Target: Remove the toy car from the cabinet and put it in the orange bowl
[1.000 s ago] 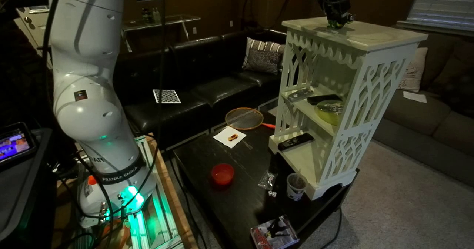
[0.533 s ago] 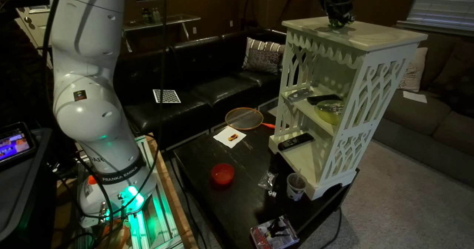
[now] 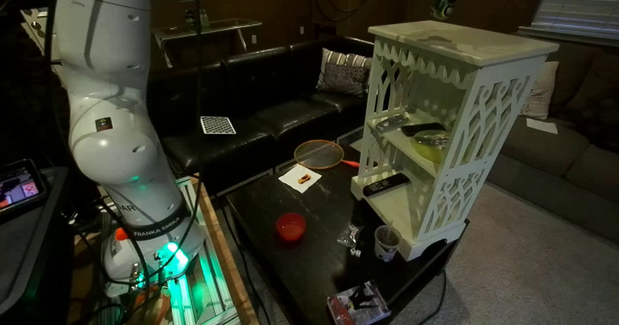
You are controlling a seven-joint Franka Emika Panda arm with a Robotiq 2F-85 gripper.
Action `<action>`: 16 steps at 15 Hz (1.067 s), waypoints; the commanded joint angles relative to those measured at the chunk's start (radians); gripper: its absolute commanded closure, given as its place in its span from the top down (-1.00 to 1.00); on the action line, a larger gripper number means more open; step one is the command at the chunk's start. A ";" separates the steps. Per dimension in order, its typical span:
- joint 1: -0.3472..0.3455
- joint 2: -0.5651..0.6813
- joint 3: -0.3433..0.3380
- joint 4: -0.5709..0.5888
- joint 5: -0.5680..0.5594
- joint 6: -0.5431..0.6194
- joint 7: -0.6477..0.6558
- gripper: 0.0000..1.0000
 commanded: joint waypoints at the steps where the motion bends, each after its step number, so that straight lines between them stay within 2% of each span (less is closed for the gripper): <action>1: -0.028 -0.132 0.034 -0.093 0.123 -0.061 -0.086 -0.06; 5: -0.030 -0.266 0.032 -0.201 0.232 -0.208 -0.185 -0.06; 9: -0.018 -0.364 0.018 -0.289 0.284 -0.431 -0.172 -0.06; 10: -0.042 -0.377 0.042 -0.302 0.288 -0.499 -0.156 -0.06; 12: -0.047 -0.389 0.043 -0.322 0.303 -0.615 -0.142 -0.06; 16: -0.061 -0.354 0.039 -0.359 0.417 -0.752 -0.141 -0.06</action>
